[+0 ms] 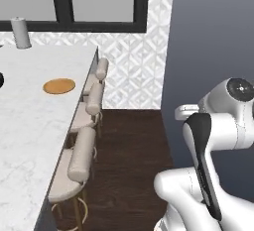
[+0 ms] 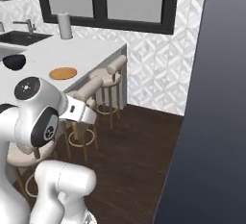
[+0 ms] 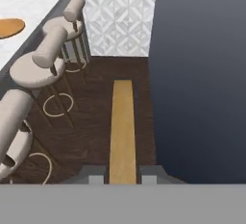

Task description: Start the toaster. Once the lever pops up, take the bread to the plate on the dining counter.

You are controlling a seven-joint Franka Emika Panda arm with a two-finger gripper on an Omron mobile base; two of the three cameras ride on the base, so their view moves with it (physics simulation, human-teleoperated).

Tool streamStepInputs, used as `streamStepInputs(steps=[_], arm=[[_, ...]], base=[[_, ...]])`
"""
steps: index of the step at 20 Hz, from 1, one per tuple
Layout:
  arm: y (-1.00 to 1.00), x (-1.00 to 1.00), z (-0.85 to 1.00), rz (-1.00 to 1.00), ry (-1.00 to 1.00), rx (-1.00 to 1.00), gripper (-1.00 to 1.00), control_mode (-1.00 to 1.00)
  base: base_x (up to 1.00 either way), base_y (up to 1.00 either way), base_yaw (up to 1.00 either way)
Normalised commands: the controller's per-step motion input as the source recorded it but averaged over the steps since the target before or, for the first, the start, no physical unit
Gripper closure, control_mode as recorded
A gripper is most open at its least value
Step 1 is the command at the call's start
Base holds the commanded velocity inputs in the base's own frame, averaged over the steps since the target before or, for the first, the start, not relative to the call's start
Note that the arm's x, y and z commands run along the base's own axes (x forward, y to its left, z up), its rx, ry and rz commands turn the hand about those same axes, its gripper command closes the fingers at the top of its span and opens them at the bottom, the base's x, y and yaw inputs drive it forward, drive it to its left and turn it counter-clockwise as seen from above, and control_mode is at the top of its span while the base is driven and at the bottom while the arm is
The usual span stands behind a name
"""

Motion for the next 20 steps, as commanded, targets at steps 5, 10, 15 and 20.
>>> streamStepInputs(steps=[5, 10, 15, 20], arm=[[0.0, 0.0, 0.0, 0.0, 0.0, 0.0, 1.0, 1.0], [0.0, 0.0, 0.0, 0.0, 0.0, 0.0, 1.0, 1.0], [0.0, 0.0, 0.0, 0.0, 0.0, 0.0, 1.0, 1.0], [0.0, 0.0, 0.0, 0.0, 0.0, 0.0, 1.0, 1.0]], base=[[1.0, -0.99, 0.46], [1.0, -0.9, 0.51], [1.0, -0.53, 0.69], [0.97, -0.48, 0.75]])
